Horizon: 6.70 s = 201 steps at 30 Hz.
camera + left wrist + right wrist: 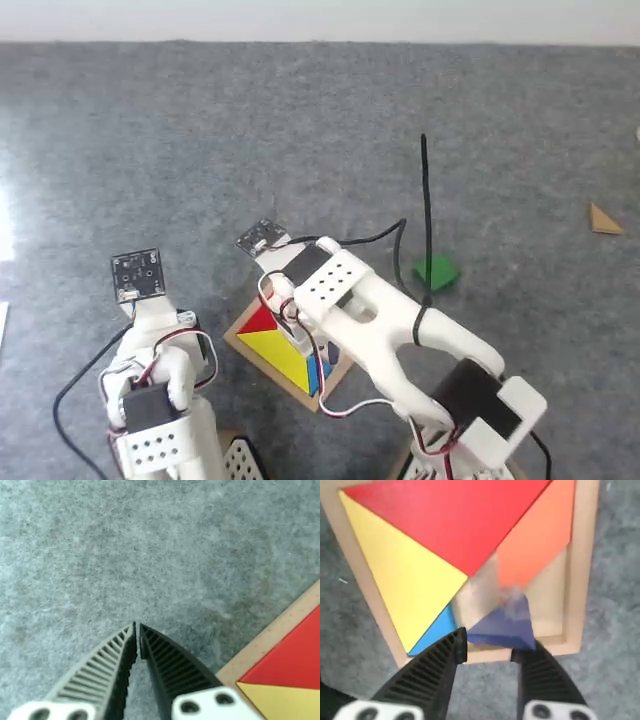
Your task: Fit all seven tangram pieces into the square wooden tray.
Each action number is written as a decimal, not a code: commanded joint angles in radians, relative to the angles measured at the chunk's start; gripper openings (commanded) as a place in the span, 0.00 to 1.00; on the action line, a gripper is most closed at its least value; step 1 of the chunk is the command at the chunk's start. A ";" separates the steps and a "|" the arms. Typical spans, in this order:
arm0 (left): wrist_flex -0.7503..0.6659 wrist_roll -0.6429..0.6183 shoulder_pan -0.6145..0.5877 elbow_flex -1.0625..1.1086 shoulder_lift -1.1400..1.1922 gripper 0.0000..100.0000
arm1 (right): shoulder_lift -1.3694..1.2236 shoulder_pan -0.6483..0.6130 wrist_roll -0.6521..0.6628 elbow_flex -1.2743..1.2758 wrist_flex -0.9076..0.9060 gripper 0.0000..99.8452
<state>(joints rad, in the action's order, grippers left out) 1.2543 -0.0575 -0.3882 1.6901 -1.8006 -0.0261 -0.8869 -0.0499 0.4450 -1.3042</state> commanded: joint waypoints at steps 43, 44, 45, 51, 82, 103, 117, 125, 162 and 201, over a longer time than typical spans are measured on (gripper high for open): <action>0.008 0.005 -0.003 -0.007 -0.018 0.01 | -0.131 0.007 0.015 0.037 0.147 0.00; 0.008 0.005 -0.003 -0.007 -0.018 0.01 | -0.131 0.015 0.015 0.035 0.136 0.03; 0.008 0.005 -0.003 -0.007 -0.018 0.01 | -0.131 0.021 0.015 0.034 0.128 0.03; 0.008 0.005 -0.003 -0.007 -0.018 0.01 | -0.085 0.064 0.015 0.032 0.110 0.01; 0.008 0.005 -0.003 -0.007 -0.018 0.01 | 0.298 0.045 0.379 0.186 -0.070 0.24; 0.008 0.005 -0.003 -0.007 -0.018 0.01 | 0.294 -0.119 0.287 0.272 0.019 0.38; 0.008 0.005 -0.003 -0.007 -0.018 0.01 | 0.171 0.223 0.396 0.318 0.163 0.38; 0.008 0.005 -0.003 -0.007 -0.018 0.01 | 0.380 0.277 0.397 0.250 0.067 0.38; 0.008 0.005 -0.003 -0.007 -0.018 0.01 | 0.128 0.061 0.163 0.272 0.223 0.38; 0.008 0.005 -0.003 -0.007 -0.018 0.01 | 0.251 -0.018 0.196 0.307 0.300 0.38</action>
<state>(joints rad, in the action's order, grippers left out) 1.2543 -0.0575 -0.3882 1.6901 -1.8006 0.2746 -0.8976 0.1573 0.8071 -1.0234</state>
